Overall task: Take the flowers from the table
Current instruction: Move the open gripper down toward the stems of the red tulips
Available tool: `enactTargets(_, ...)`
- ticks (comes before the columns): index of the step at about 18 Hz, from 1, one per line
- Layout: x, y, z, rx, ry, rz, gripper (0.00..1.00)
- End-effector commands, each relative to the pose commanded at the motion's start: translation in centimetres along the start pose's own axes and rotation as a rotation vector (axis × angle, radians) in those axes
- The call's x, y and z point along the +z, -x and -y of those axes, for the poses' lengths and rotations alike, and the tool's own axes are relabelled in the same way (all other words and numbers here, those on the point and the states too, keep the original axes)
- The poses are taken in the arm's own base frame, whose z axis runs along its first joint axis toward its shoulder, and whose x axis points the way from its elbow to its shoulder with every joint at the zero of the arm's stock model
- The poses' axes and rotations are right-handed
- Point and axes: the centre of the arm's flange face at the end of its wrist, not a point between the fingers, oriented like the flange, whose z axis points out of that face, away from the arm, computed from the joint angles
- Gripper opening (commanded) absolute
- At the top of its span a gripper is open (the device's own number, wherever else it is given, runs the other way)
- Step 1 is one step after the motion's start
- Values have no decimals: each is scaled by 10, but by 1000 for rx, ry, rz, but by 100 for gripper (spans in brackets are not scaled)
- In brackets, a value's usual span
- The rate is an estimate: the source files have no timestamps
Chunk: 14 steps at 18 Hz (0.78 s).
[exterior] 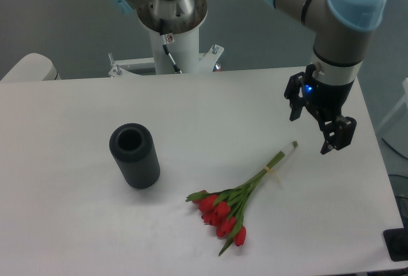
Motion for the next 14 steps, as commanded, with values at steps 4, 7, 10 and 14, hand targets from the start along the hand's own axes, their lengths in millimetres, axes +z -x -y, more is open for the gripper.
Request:
enactTargets(4,5,-2,4,1,0,-2,100)
enactTargets(7,12,-5,4,-38,-2,-14,100)
enactTargets(10,23,-11,13,-87,-4,-34,100)
enactTargets(14,44,-27,25,-262,-1,-54,100)
